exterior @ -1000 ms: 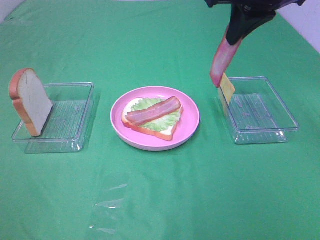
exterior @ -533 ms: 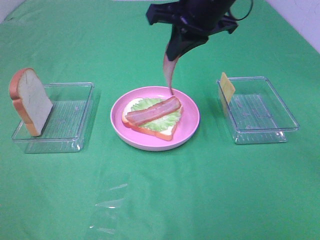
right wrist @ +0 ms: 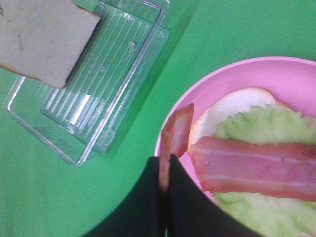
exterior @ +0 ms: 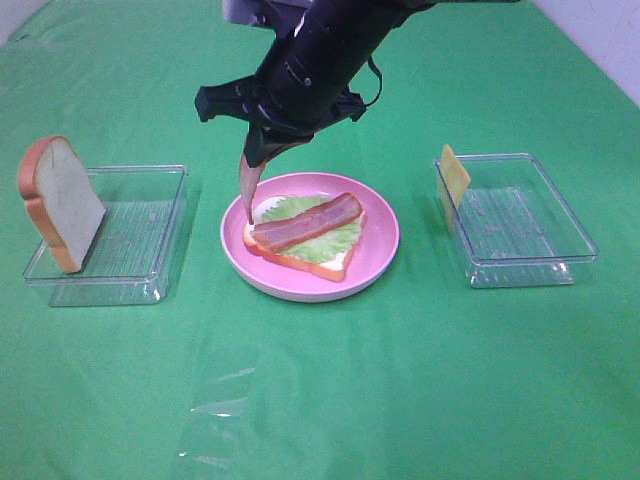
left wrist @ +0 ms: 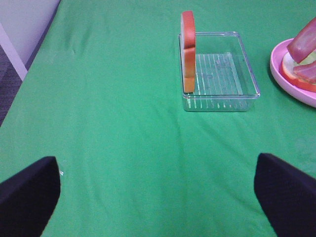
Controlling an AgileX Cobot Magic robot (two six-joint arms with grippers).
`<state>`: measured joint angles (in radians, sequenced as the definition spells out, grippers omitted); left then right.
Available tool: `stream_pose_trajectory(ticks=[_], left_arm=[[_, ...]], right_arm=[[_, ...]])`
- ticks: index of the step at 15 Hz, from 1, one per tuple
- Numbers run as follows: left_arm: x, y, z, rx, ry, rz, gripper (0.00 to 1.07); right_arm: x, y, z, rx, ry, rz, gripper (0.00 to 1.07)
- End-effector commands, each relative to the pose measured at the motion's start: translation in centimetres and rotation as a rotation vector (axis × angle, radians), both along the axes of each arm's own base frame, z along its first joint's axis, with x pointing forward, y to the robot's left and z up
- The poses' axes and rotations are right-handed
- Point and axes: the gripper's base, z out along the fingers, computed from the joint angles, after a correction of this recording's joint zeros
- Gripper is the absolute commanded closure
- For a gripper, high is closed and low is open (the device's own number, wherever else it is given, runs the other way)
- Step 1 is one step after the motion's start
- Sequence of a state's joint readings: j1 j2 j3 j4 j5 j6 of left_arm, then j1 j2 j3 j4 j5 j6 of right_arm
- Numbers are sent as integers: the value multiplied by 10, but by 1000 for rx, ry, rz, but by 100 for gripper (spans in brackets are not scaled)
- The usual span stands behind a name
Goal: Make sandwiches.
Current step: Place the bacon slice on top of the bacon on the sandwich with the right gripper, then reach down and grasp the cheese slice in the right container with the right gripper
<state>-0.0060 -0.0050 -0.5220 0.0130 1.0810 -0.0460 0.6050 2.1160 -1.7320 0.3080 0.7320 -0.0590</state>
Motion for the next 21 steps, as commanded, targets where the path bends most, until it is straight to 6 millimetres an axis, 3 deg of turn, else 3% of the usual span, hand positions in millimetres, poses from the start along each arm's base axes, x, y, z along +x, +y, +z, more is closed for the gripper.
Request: stream_pose_trajectory(ticks=[1,5,11,12,13,14,15,17,21], left_arm=[[0,0,-1,-4,-5,1,7],[0,0,-1,-4,-5,1,7],[0,0,-1,-4,-5,1,7],[0,0,-1,-4,-5,1,7],[0,0,-1,-4,-5,1,7],[0,0,-1,-4,-5,1,7],[0,0,-1,-4,-5,1,7],[0,0,-1,-4,-5,1,7],[0,0,-1,-4,-5,1,7]], right_arm=[[7,-5,-18,-105,-6,-27,107],[15,-29,-35,-374,-25,-161,107],[15,-31,-35,-390,-21,-180,107],[14,-31,-35,-386,-14,-178,103],[13,-30,-36,-384,-4,-167,89],[11,-30,-36,-406,5,-128,36],[10,-31,-36,-422,10,-106,18],[7,-35,-29,-458,21,-65,8],[2,-41,27,-515,12,11,8]])
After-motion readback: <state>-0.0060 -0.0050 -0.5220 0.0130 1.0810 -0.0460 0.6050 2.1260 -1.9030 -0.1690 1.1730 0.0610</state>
